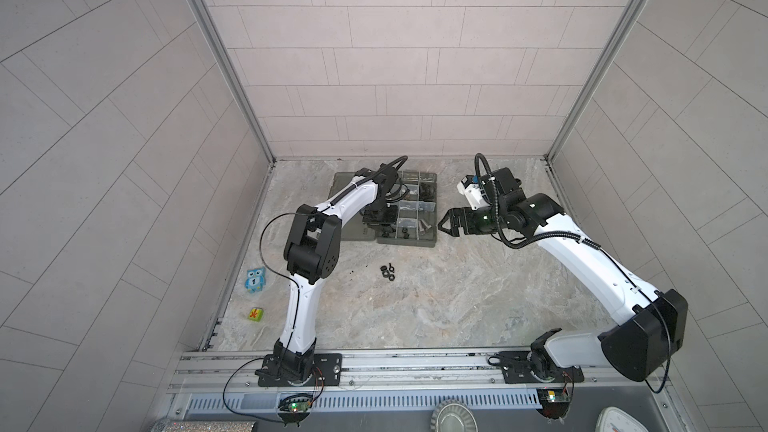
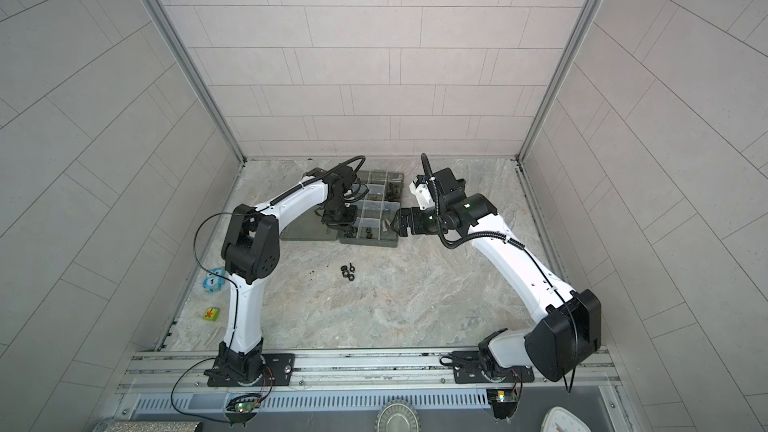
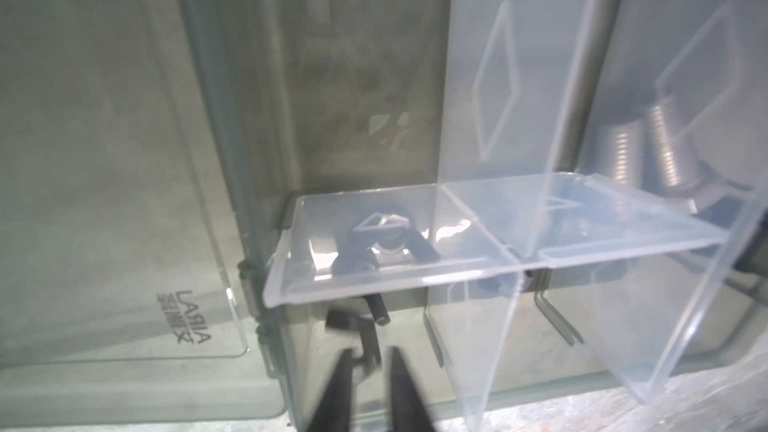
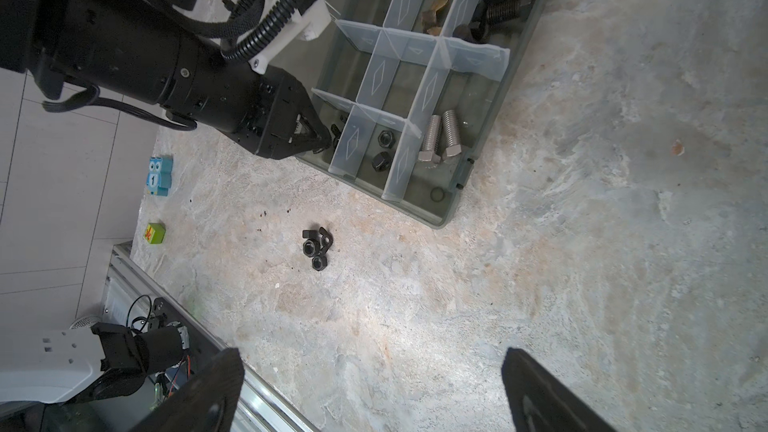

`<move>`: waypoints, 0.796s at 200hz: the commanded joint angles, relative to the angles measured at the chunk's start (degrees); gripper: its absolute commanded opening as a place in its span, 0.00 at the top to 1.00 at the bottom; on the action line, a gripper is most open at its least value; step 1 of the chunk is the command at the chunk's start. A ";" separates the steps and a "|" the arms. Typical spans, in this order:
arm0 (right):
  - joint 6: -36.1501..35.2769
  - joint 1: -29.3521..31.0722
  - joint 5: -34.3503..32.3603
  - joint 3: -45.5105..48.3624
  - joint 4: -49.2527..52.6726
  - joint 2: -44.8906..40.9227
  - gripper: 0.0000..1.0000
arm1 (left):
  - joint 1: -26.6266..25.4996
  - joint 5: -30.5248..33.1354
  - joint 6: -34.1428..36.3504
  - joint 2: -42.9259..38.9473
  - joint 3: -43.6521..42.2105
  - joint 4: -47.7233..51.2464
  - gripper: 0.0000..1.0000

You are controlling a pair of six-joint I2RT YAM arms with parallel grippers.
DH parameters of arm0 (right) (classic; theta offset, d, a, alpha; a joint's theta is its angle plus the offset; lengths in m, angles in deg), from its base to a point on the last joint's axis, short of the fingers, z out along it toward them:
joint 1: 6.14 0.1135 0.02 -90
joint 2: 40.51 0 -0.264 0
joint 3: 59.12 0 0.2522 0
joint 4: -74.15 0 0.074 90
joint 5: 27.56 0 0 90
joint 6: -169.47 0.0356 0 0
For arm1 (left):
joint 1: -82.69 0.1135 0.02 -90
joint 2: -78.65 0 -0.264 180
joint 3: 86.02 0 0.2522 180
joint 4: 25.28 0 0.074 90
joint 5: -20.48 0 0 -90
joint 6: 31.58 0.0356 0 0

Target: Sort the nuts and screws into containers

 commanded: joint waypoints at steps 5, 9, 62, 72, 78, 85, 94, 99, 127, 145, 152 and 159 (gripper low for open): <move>-1.00 -0.17 -0.97 -0.98 2.26 0.68 0.01 | 0.41 -1.13 0.34 0.19 1.93 0.72 0.52; -1.09 -0.15 -1.11 -1.02 2.44 0.65 0.01 | 0.41 -1.42 0.37 -0.18 1.99 0.72 0.51; -2.10 -0.15 -2.82 1.03 5.39 -1.29 0.01 | 0.41 -1.69 -0.41 -10.55 -0.65 2.59 0.50; -1.90 -0.06 -2.91 2.03 5.39 -1.97 0.01 | 0.40 -1.75 -1.12 -12.99 -3.45 2.58 0.52; -1.80 -0.06 -3.00 2.62 5.39 -2.38 0.01 | 0.41 -1.89 -1.65 -14.90 -5.45 2.41 0.53; -1.68 0.00 -3.08 3.35 5.39 -2.85 0.01 | 0.24 -2.17 -2.18 -17.05 -8.28 2.01 0.54; -1.67 0.22 -3.10 4.20 5.37 -3.43 0.01 | 0.10 -2.29 -2.84 -19.72 -12.23 1.18 0.56; -1.56 0.39 -3.13 4.66 5.25 -3.75 0.01 | -0.02 -2.15 -3.09 -21.03 -14.57 0.55 0.56; -1.06 1.31 -3.00 6.86 4.61 -5.05 0.01 | -0.54 -2.69 -4.03 -26.84 -26.97 -2.47 0.59; -0.76 1.97 -3.00 7.58 4.65 -5.80 0.01 | -1.39 -4.04 -3.38 -28.72 -32.78 -5.77 0.59; -0.78 2.11 -2.99 7.83 4.57 -6.25 0.01 | -1.90 -5.19 -2.40 -29.06 -34.41 -7.40 0.59; -0.76 2.31 -3.11 8.18 4.54 -6.59 0.01 | -2.29 -6.05 -1.59 -29.07 -35.79 -8.88 0.58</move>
